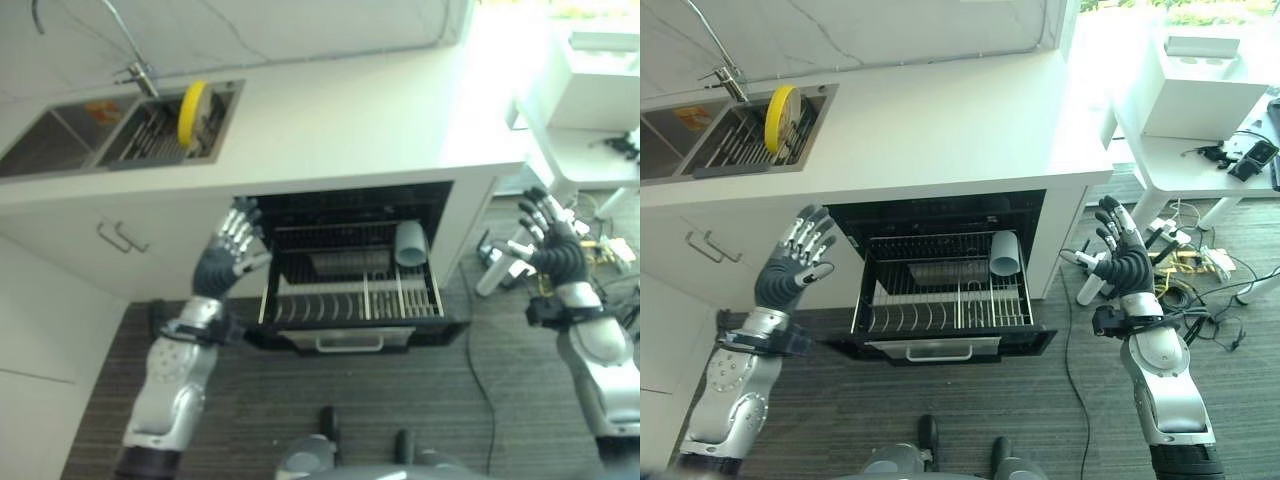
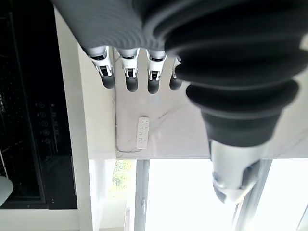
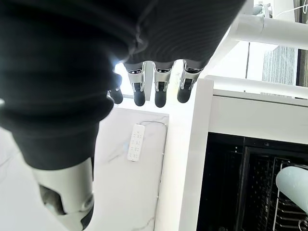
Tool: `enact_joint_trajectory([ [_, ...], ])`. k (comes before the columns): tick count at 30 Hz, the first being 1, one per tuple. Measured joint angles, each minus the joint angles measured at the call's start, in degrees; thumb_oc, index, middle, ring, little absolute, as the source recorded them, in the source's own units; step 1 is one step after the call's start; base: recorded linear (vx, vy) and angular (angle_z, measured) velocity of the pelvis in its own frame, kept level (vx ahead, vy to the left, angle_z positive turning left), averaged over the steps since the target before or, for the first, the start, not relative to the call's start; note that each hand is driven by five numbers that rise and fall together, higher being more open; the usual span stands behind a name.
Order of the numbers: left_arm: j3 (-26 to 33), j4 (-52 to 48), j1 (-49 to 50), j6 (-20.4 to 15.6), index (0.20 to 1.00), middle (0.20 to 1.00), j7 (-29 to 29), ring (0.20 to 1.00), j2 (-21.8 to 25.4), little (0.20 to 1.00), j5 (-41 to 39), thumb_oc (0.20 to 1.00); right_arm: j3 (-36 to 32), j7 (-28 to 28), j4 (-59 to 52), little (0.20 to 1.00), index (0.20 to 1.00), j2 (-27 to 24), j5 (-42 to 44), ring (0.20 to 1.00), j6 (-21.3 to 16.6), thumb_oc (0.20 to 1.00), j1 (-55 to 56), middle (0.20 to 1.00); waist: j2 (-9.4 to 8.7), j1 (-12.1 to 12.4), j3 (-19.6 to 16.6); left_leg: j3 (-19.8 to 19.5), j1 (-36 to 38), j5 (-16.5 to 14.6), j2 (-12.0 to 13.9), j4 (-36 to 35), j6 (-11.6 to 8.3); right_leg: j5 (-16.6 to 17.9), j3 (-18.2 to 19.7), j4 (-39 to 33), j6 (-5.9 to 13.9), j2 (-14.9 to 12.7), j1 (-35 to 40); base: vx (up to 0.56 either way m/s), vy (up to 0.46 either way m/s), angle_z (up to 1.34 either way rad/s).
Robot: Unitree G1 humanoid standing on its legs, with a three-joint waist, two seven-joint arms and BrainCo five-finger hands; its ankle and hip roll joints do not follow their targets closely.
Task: Place the dishes in the dishwasher.
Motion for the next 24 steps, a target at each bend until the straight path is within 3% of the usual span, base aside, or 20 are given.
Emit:
enact_joint_trajectory([
  [2,-0.55,-0.02,-0.34,0.6,1.0,1.0,0.73,1.0,0.9,1.0,-0.23,1.0,-0.15,-0.96,0.08,1.0,1.0,-0.59,0.16,1.0,0.1,1.0,-0.27,1.0,-1.3,-0.26,0.66,5.62,0.77,-0.85,1.86,-0.25,0.36,0.38,-1.28,-0.75,-0.81,-1.68,1.28,-0.01,0.188,0.37],
  [4,-0.08,0.02,-0.68,0.69,1.0,1.0,2.08,1.0,2.19,1.0,-2.35,1.0,-0.66,-1.21,0.09,1.0,1.0,-0.91,0.25,1.0,0.09,1.0,-0.47,1.0,-2.78,-0.54,0.97,-0.25,3.17,-0.71,6.87,-2.79,-2.25,0.65,0.43,-0.99,-0.29,-3.0,1.96,0.08,0.346,-0.08],
  [5,0.73,1.14,-0.92,0.69,1.0,1.0,2.32,1.0,2.13,1.0,-2.9,1.0,-1.36,-1.12,0.1,1.0,1.0,-1.16,0.26,1.0,0.1,1.0,-0.49,1.0,-3.16,-0.54,1.13,-5.29,4.21,-1.84,11.97,-3.85,-5.84,0.85,2.19,-0.79,0.28,-3.01,1.81,0.09,0.375,-0.43],
  [6,1.24,2.32,-0.98,0.8,1.0,1.0,2.33,1.0,2.06,1.0,-3.49,1.0,-1.83,-1.07,0.09,1.0,1.0,-1.15,0.26,1.0,0.1,1.0,-0.55,1.0,-3.51,-0.68,1.29,-7.11,4.8,-2.82,15.65,-4.32,-7.36,0.91,3.13,-0.68,0.78,-3.04,1.85,0.08,0.346,-0.48],
  [7,1.54,3.08,-1.1,0.91,1.0,1.0,2.34,1.0,2.09,1.0,-3.48,1.0,-2.68,-1.03,0.11,1.0,1.0,-1.16,0.27,1.0,0.12,1.0,-0.57,1.0,-3.97,-1.7,1.51,-5.51,4.51,-2.94,18.72,-3.89,-7.45,1.16,3.14,-0.93,1.79,-4.13,2.18,0.1,0.531,-0.31],
  [8,1.27,4.63,-1.38,0.92,1.0,1.0,2.17,1.0,2.04,1.0,-3.49,1.0,-3.75,-1.11,-0.13,1.0,1.0,-1.78,0.27,1.0,0.14,1.0,-0.64,1.0,-4.73,-3.41,1.6,-1.97,3.88,-2.9,20.36,-3.89,-7.4,1.82,3.05,-1.75,4.33,-6.67,2.58,0.09,0.579,-0.11],
  [10,0.39,5.42,-1.4,0.58,1.0,1.0,1.05,1.0,1.87,1.0,-3.53,1.0,-6.25,-0.86,-0.19,1.0,1.0,-3.46,0.28,1.0,0.3,1.0,-0.2,1.0,-3.56,-4.77,0.93,0.31,3.61,-2.86,18.81,-3.46,-6.68,3.22,3.22,-3.06,8.54,-10.19,2.93,0.08,0.653,-0.04],
  [11,-0.02,5.46,-0.91,0.4,1.0,1.0,0.65,1.0,1.44,1.0,-3.53,1.0,-6.8,-0.74,-0.61,1.0,1.0,-5.44,0.29,1.0,0.32,1.0,-0.18,1.0,-1.13,-5.83,0.0,0.82,3.67,-4.19,17.19,-3.27,-4.32,3.47,3.11,-3.06,10.93,-11.39,2.89,0.05,0.626,-0.12],
  [12,0.19,5.92,-0.73,-0.16,1.0,1.0,0.19,1.0,1.01,1.0,-3.57,1.0,-7.12,-0.28,-0.64,1.0,1.0,-5.24,0.27,1.0,0.31,1.0,-0.29,1.0,-0.87,-5.69,-0.49,-0.33,3.79,-0.17,14.11,-3.74,-8.82,3.7,3.84,-2.99,13.43,-13.76,2.91,0.02,0.558,0.0],
  [13,0.69,6.21,-0.76,-0.3,1.0,1.0,0.32,1.0,1.63,1.0,-5.11,1.0,-6.25,0.23,-0.66,1.0,1.0,-2.52,0.31,1.0,0.63,1.0,0.67,1.0,-4.32,-5.89,-1.0,1.06,3.66,-1.61,8.84,-3.29,-5.7,4.6,3.61,-1.81,12.29,-18.39,1.76,0.04,0.646,-0.06],
  [14,0.97,6.25,-1.3,-0.52,1.0,1.0,0.3,1.0,2.38,1.0,-6.35,1.0,-5.56,0.68,-0.71,1.0,1.0,-1.98,0.52,1.0,1.14,1.0,0.49,1.0,-5.82,-5.42,-0.78,1.79,3.12,-2.08,5.99,-3.7,-4.16,7.56,2.93,-0.41,11.57,-21.05,0.5,0.04,0.6,0.28],
  [15,1.06,6.07,-2.77,-0.53,1.0,1.0,0.27,1.0,3.74,1.0,-7.03,1.0,-5.4,0.72,-1.24,1.0,1.0,-0.87,0.66,1.0,1.24,1.0,0.42,1.0,-5.96,-5.64,-0.86,2.41,3.01,-2.11,3.64,-4.25,-1.95,13.59,3.9,0.63,10.51,-23.21,-0.3,0.04,0.644,0.24],
  [17,1.13,4.67,-5.09,-0.87,1.0,1.0,-0.18,1.0,6.37,1.0,-7.03,1.0,-5.68,0.46,-4.35,1.0,1.0,-0.11,1.33,1.0,1.26,1.0,2.24,1.0,-7.05,-4.14,-0.69,1.98,2.35,-2.75,1.68,-2.76,0.08,19.77,4.79,2.23,11.93,-24.74,-2.04,0.06,0.585,0.3],
  [18,1.14,3.67,-7.05,-0.93,1.0,1.0,-0.82,1.0,6.86,1.0,-6.99,1.0,-7.54,-0.38,-8.15,1.0,1.0,1.49,1.85,1.0,1.09,1.0,4.44,1.0,-8.69,-3.53,0.14,1.01,0.22,-3.97,0.03,1.17,1.47,20.23,5.83,4.71,12.34,-26.67,-2.95,0.1,0.434,0.48],
  [19,1.08,3.59,-7.72,-1.02,1.0,1.0,-1.52,1.0,6.82,1.0,-6.87,1.0,-7.24,-0.77,-8.81,1.0,1.0,2.66,2.31,1.0,0.81,1.0,4.79,1.0,-9.75,-3.74,0.73,0.44,-0.63,-6.07,-1.17,3.13,3.06,22.16,5.59,6.69,10.43,-28.01,-3.59,0.06,0.383,0.38],
  [20,1.0,3.68,-7.35,-0.94,1.0,1.0,-1.8,1.0,6.87,1.0,-6.78,1.0,-6.66,-0.82,-8.2,1.0,1.0,3.14,2.32,1.0,0.82,1.0,4.54,1.0,-9.98,-3.68,0.72,0.58,0.09,-6.75,-1.64,2.46,3.15,24.01,5.71,7.25,8.28,-28.15,-4.18,0.0,0.321,0.02],
  [21,1.08,3.36,-6.78,-0.26,1.0,1.0,-2.07,1.0,7.05,1.0,-6.79,1.0,-6.05,-1.21,-7.77,1.0,1.0,4.11,2.27,1.0,0.82,1.0,4.65,1.0,-10.32,-2.74,0.86,1.54,1.47,-5.64,-1.99,1.59,4.19,28.57,4.73,7.83,2.95,-28.19,-5.65,-0.09,0.304,-0.46],
  [22,1.57,3.26,-6.56,0.07,1.0,1.0,-2.26,1.0,7.95,1.0,-6.79,1.0,-4.44,-1.53,-7.38,1.0,1.0,5.47,2.27,1.0,0.65,1.0,4.23,1.0,-10.23,-1.31,0.98,3.15,2.16,-5.5,-1.19,0.81,4.91,30.04,1.59,8.06,1.16,-28.47,-7.05,-0.18,0.422,-0.59],
  [23,1.7,3.3,-6.81,0.96,1.0,1.0,-1.79,1.0,8.38,1.0,-6.81,1.0,-2.24,-1.18,-5.06,1.0,1.0,5.88,2.18,1.0,0.23,1.0,3.03,1.0,-10.84,-0.97,0.81,4.6,2.39,-5.72,-1.06,0.67,5.68,25.21,-3.14,7.98,6.87,-25.8,-7.17,-0.19,0.552,-0.99],
  [24,1.57,3.11,-6.46,1.53,1.0,1.0,-1.68,1.0,8.63,1.0,-6.74,1.0,-0.78,-1.22,-3.34,1.0,1.0,6.48,1.99,1.0,0.07,1.0,0.02,1.0,-10.09,0.65,1.3,7.1,2.83,-5.66,-0.63,-0.31,6.59,20.3,-8.3,10.5,11.76,-20.94,-8.06,-0.14,0.484,-0.58],
])
